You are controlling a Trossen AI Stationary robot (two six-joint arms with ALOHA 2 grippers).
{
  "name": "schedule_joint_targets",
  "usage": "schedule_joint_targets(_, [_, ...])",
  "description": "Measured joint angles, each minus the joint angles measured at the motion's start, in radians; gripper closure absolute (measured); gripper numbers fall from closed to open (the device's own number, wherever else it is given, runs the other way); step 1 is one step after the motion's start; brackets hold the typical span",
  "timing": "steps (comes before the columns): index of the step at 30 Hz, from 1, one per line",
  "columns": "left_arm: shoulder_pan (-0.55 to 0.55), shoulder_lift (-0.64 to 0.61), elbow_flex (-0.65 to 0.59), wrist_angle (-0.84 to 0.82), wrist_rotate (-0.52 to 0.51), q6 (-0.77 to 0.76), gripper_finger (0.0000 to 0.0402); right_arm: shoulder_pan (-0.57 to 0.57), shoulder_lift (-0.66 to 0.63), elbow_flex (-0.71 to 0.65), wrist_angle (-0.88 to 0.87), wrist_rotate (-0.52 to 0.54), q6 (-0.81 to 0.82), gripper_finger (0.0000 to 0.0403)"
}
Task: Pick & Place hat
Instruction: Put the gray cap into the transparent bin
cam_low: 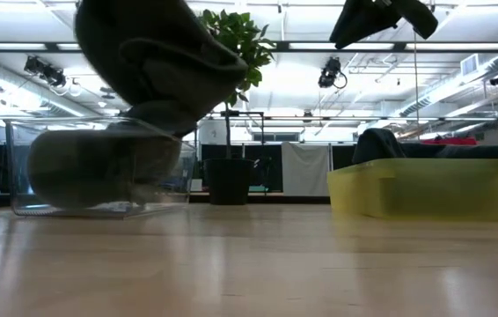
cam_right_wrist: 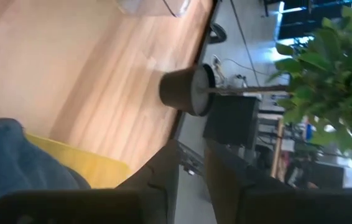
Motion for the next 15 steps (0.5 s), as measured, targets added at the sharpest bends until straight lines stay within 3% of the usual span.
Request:
schedule_joint_targets(3, [0.022,0.000,-0.001,0.000,-0.085,0.037,0.0390,0.000,0.000,0.000,0.000,-0.032,0.000,0.0324])
schedule_joint_targets(6, [0.056,0.001,0.021,-0.001,-0.090,0.046,0.0390,0.000,0.000,0.000,0.000,-0.031,0.011,0.0324])
schedule_joint_targets(15, [0.110,0.000,0.110,-0.001,0.029,0.019,0.0390,0.000,0.000,0.000,-0.001,-0.030,0.026,0.0324])
